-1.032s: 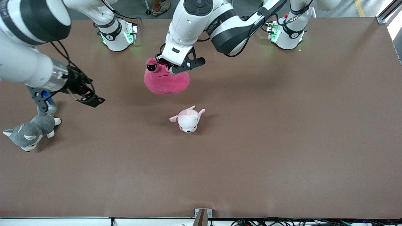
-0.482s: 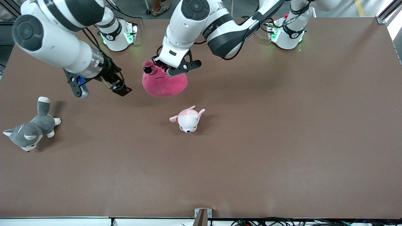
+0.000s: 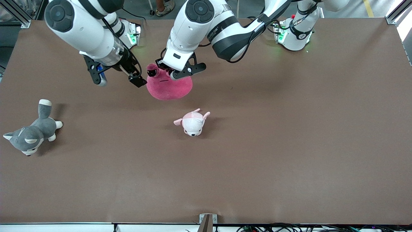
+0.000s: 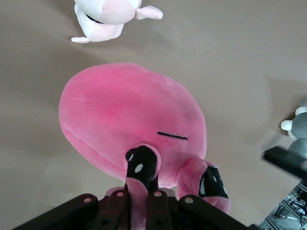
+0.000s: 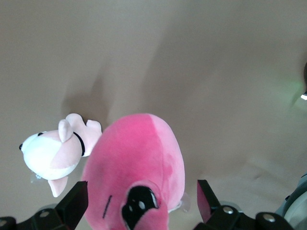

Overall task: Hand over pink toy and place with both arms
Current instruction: 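Hold the pink toy with the left gripper while the right gripper reaches it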

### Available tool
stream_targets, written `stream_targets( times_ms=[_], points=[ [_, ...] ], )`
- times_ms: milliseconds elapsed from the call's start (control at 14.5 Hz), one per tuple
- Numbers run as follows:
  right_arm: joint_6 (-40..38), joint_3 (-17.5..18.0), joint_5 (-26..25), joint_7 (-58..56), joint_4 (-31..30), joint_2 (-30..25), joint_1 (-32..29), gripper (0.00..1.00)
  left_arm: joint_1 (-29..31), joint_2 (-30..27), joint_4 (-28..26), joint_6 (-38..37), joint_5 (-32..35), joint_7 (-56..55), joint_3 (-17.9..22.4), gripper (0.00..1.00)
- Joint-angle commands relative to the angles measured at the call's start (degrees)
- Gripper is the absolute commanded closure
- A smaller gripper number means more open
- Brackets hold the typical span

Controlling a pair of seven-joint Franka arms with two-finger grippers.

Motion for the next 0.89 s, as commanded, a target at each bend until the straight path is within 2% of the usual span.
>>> stream_targets(
  times_ms=[0,275,482,757,826],
  points=[
    [4.3,-0.4,0.9,3.1,-4.7,-2.6,2.5,0.00,-1.3,0.6,1.9,0.3,-0.4,-0.7,1.0,1.00],
    [7.5,-0.4,0.7,5.8,-6.5,-2.2,5.2,0.01,-1.2,0.6,1.8,0.3,-0.4,-0.7,1.1,1.00],
    [7.1,-0.4,0.7,5.9,-6.4,-2.2,5.1,0.16,-1.2,0.6,1.9,0.3,-0.4,-0.7,1.0,1.00],
    [6.7,-0.5,0.7,5.8,-6.4,-2.4,4.7,0.26,-1.2,0.6,1.8,0.3,-0.4,-0.7,1.1,1.00],
    [6.7,-0.5,0.7,5.8,-6.4,-2.4,4.9,0.32,-1.2,0.6,1.9,0.3,-0.4,-0.7,1.1,1.00]
  ],
)
